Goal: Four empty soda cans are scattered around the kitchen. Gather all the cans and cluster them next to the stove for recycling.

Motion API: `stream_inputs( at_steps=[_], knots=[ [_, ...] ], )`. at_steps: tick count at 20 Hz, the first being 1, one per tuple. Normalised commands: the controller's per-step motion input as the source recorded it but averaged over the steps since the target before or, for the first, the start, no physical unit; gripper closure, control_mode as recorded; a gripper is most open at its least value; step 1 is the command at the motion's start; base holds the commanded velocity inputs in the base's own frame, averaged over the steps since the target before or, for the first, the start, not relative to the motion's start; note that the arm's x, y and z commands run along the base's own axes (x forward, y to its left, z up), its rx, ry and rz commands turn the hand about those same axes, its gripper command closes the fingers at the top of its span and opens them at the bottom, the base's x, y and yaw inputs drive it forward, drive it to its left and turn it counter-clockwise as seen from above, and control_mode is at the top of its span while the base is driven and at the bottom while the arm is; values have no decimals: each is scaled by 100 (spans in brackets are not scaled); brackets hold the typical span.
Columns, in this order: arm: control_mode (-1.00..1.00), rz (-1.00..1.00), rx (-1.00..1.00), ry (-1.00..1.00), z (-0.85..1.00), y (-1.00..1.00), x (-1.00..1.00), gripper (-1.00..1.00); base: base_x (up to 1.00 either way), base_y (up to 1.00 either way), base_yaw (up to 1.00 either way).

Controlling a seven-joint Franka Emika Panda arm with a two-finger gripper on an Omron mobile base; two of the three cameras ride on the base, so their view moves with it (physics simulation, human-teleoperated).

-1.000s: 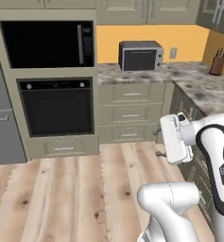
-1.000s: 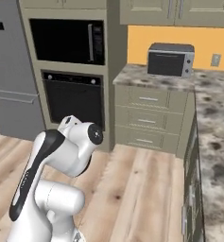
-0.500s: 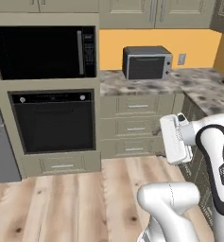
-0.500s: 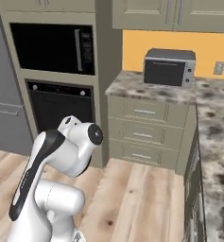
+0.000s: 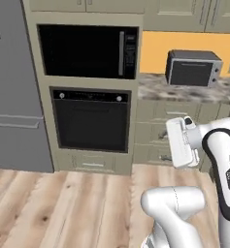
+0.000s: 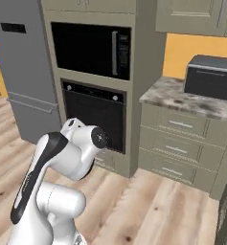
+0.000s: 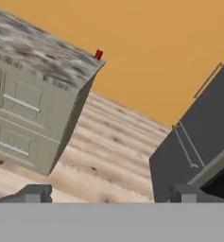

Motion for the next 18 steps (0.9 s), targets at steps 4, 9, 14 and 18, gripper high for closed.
stream_inputs(
  at_steps=[4,9,14,18],
  knots=[
    [100,0,0,0,0,0,0,-100,0,7,50],
    [100,0,0,0,0,0,0,-100,0,4,50],
    [100,0,0,0,0,0,0,-100,0,6,50],
    [100,0,0,0,0,0,0,-100,12,4,43]
  ],
)
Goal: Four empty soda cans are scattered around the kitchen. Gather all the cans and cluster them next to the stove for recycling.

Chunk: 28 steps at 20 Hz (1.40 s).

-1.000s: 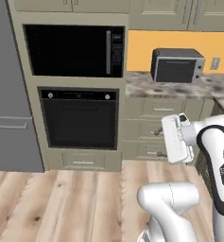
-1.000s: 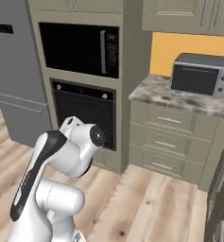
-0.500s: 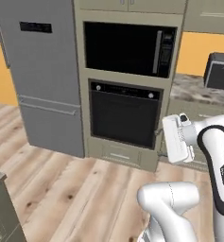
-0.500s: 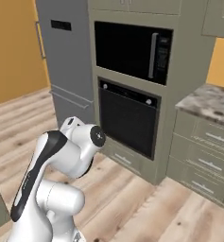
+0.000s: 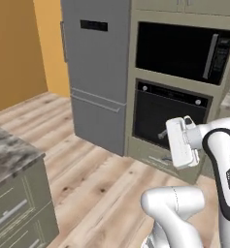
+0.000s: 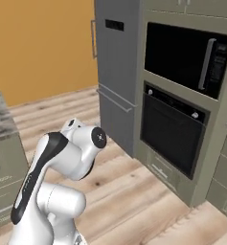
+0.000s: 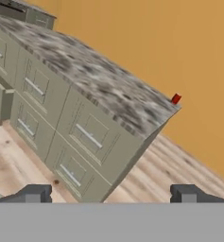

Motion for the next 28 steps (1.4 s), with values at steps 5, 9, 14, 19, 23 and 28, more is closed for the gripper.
stream_inputs(
  at_steps=[5,9,14,19,23,28],
  knots=[
    [100,0,0,0,0,0,0,-100,31,-13,28],
    [100,0,0,0,0,0,0,-100,25,-44,21],
    [100,0,0,0,0,0,0,-100,30,-58,13],
    [100,0,0,0,0,0,0,-100,26,-36,11],
    [100,0,0,0,0,0,0,-100,23,24,8],
    [100,0,0,0,0,0,0,-100,37,39,11]
  ],
)
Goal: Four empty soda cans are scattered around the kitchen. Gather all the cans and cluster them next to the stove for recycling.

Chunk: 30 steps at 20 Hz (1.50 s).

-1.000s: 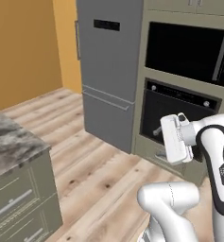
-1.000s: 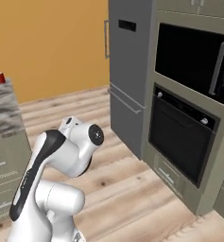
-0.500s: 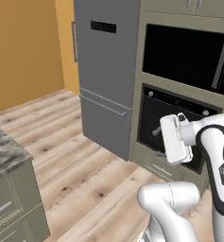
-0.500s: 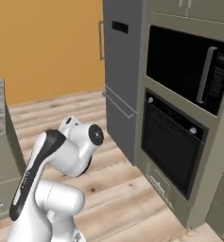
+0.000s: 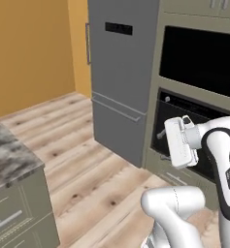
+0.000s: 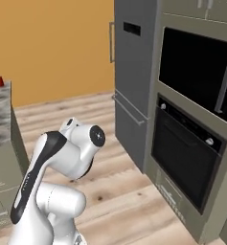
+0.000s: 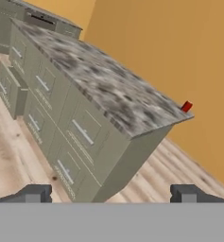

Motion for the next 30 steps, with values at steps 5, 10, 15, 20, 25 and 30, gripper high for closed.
stream_inputs(
  at_steps=[5,10,15,20,25,30],
  knots=[
    [100,0,0,0,0,0,0,-100,61,10,13],
    [100,0,0,0,0,0,0,-100,72,7,20],
    [100,0,0,0,0,0,0,-100,61,3,27],
    [100,0,0,0,0,0,0,-100,54,-1,34],
    [100,0,0,0,0,0,0,-100,52,-8,37],
    [100,0,0,0,0,0,0,-100,55,-27,33]
  ],
)
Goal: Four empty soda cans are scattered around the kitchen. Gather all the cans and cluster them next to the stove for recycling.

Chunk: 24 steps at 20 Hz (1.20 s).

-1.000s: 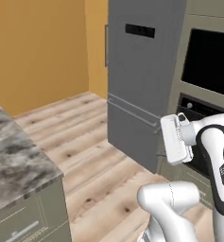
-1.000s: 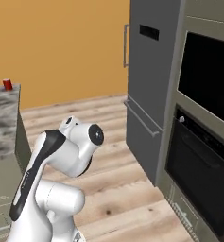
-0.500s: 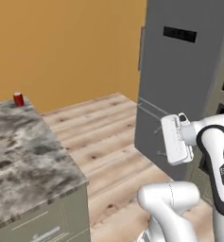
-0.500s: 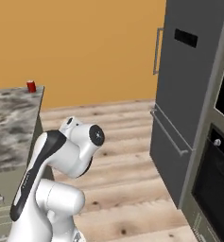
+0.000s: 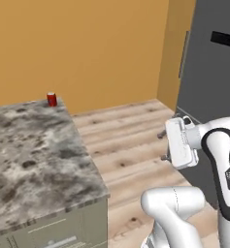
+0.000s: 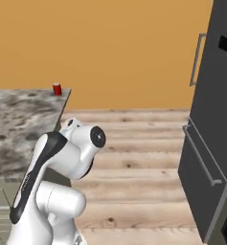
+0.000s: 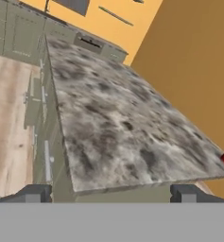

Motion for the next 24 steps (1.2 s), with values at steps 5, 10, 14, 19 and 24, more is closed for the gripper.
stream_inputs(
  at_steps=[5,10,14,19,24],
  knots=[
    [100,0,0,0,0,0,0,-100,32,-59,20],
    [100,0,0,0,0,0,0,-100,23,-56,7],
    [100,0,0,0,0,0,0,-100,43,-10,0],
    [100,0,0,0,0,0,0,-100,58,23,0],
    [100,0,0,0,0,0,0,-100,61,16,0]
  ],
)
